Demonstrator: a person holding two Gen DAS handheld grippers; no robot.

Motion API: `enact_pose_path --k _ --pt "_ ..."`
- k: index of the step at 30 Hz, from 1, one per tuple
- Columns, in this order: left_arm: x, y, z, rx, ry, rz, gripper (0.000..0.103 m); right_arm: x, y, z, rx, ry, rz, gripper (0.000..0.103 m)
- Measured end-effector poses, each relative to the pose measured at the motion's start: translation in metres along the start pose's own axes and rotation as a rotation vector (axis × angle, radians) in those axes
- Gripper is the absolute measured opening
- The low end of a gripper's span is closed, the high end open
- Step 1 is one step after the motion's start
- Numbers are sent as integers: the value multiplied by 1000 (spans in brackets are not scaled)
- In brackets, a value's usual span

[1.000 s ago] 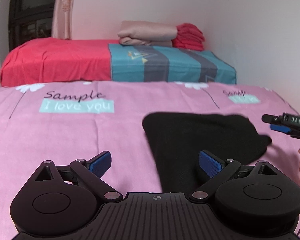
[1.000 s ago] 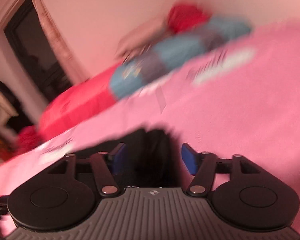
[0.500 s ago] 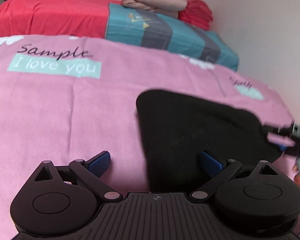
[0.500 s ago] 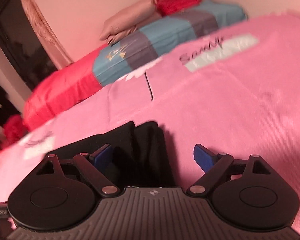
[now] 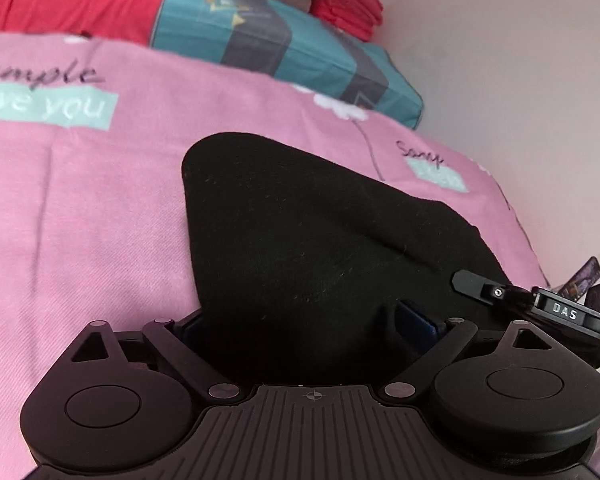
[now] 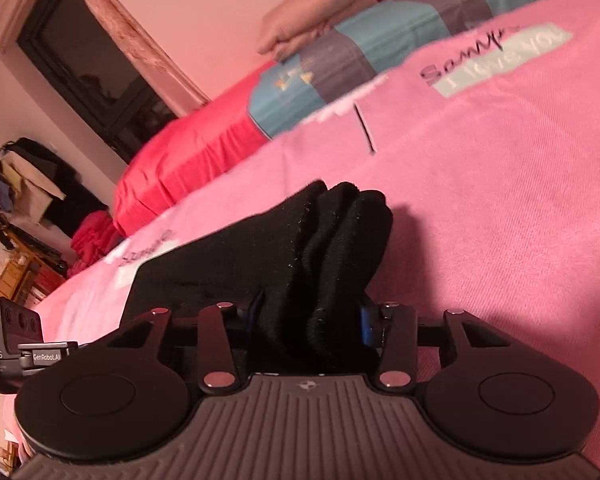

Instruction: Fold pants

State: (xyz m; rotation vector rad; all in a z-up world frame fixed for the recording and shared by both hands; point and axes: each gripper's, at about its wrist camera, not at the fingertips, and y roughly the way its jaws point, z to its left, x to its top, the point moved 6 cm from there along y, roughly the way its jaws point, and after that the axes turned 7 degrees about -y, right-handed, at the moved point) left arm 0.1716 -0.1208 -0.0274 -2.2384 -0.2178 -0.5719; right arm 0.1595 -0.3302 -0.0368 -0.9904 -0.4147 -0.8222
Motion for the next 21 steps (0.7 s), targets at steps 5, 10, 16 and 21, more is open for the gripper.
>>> enact_pose_path --k 5,10,16,21 --pt "-27 -52 -23 23 54 -27 103 -7 -47 32 82 -32 -19 48" --pt "-69 -69 -21 80 73 -4 103 -37 -84 44 132 -17 24 52" --pt "-105 -54 10 173 -8 32 103 -76 -72 19 -24 -17 94 67" --pt "-102 -72 1 242 63 -43 103 -46 -112 61 -231 -290 -179 73"
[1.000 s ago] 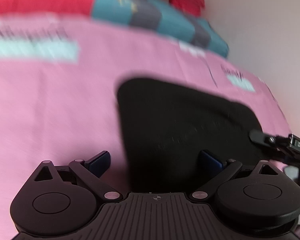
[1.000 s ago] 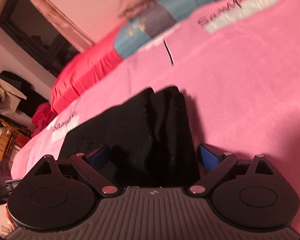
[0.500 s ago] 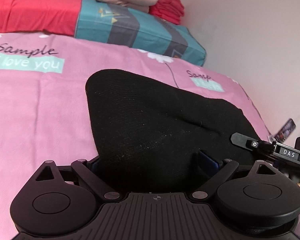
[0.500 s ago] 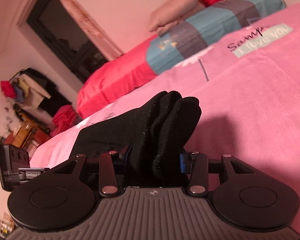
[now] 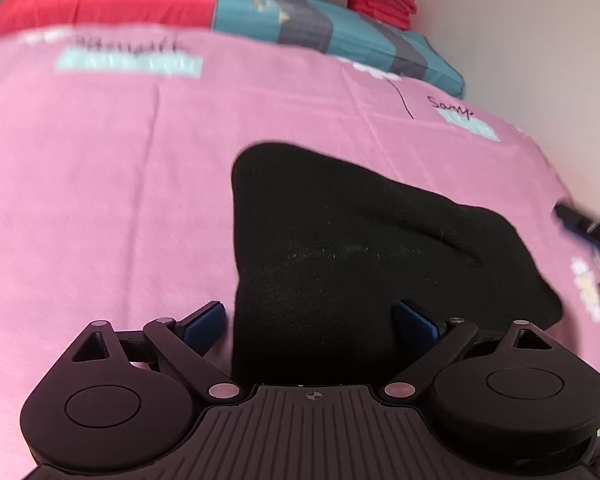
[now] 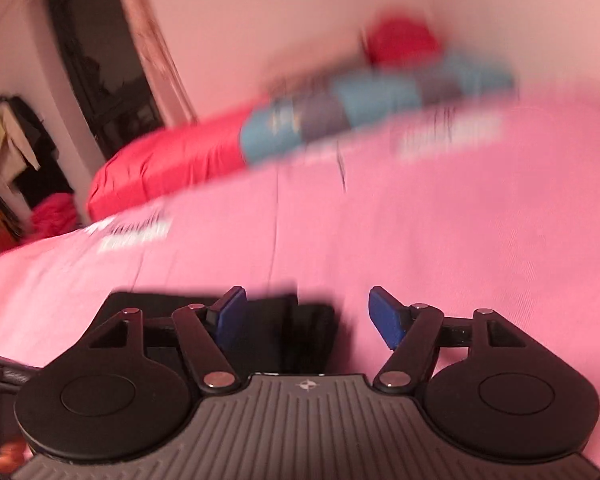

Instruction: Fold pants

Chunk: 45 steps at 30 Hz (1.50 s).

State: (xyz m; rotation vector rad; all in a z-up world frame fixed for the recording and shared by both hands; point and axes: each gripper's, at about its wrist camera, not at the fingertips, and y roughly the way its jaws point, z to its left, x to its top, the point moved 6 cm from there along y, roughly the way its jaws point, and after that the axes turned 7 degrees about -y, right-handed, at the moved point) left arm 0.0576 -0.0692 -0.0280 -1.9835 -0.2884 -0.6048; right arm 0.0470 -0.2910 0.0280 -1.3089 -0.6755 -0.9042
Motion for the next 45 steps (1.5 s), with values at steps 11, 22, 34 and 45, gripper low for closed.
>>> enact_pose_path --k 11,22,34,45 --pt "-3 3 -8 107 82 -49 103 -16 68 44 378 95 182 38" --pt "-5 1 -17 167 110 -65 103 -32 9 33 157 -82 119 70" --pt "-13 -61 -10 373 214 -139 103 -57 -13 -13 20 -14 188 90" --pt "-16 -67 31 534 176 -127 103 -61 -30 -10 -190 -240 246 95"
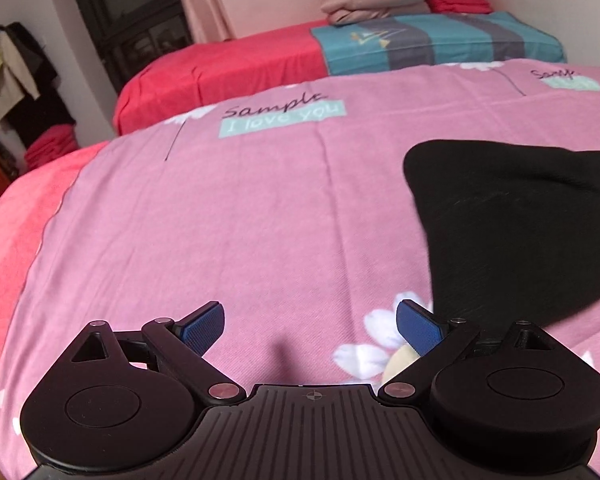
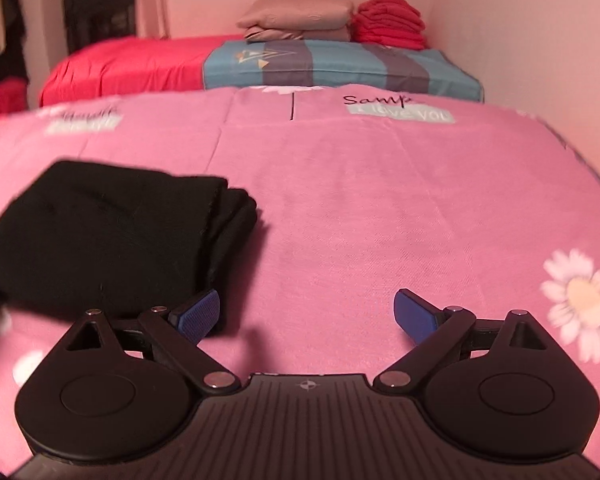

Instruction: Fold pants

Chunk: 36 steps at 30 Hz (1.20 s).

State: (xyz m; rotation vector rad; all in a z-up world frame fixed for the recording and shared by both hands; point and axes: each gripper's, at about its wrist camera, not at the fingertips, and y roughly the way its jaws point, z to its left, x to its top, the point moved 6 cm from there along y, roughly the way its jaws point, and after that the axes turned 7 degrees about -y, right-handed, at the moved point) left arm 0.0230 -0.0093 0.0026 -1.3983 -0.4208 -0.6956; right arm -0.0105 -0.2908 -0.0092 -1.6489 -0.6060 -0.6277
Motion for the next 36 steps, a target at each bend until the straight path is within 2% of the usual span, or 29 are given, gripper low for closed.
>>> enact_pose_path --k 3,6,12,20,28,36 --pt "-2 4 1 11 0 13 103 -2 -5 12 5 -83 15 96" --pt "-4 7 2 27 1 23 103 -5 -10 27 93 -152 47 96" --pt "-7 11 1 31 8 45 103 -10 -14 52 182 -273 78 97" --pt "-10 2 -5 -14 23 70 103 0 -15 59 277 -202 82 97" --pt "-12 -10 -18 -56 52 63 103 11 -21 50 286 -132 60 97" --pt "-13 -10 -19 -49 66 68 103 13 -18 58 306 -132 53 97"
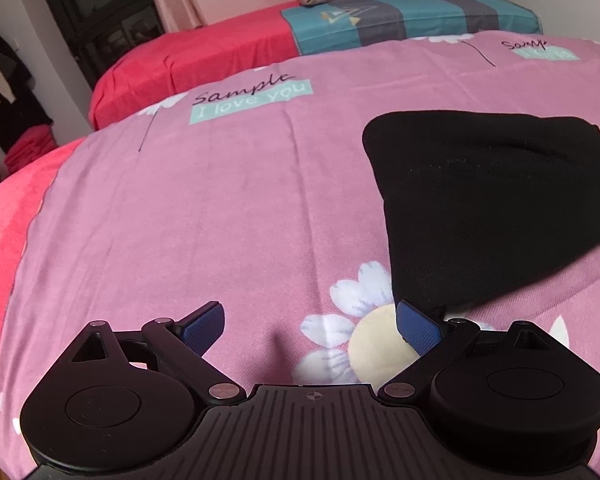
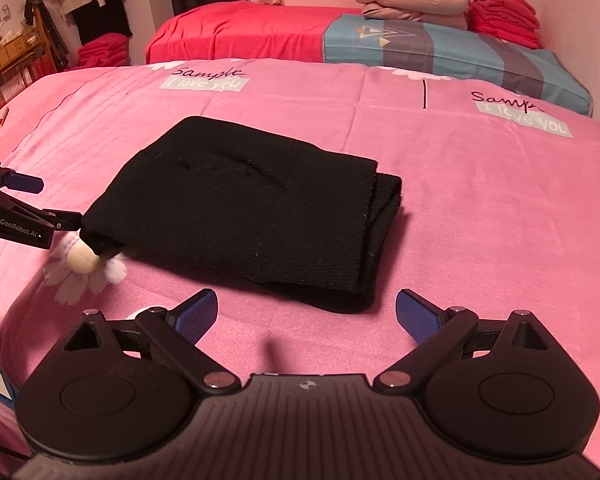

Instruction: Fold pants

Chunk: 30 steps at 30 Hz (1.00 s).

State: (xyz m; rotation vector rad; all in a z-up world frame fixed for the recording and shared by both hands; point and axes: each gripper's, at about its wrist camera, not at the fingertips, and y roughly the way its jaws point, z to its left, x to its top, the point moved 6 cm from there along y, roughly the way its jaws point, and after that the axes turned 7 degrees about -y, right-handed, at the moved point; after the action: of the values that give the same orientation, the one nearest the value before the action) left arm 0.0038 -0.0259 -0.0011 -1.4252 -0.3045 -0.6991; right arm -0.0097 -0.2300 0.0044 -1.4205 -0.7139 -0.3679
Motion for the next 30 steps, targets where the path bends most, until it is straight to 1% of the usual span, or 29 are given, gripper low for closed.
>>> enact_pose_path --k 30 --pt "-2 10 2 4 24 36 103 9 14 4 16 -13 13 97"
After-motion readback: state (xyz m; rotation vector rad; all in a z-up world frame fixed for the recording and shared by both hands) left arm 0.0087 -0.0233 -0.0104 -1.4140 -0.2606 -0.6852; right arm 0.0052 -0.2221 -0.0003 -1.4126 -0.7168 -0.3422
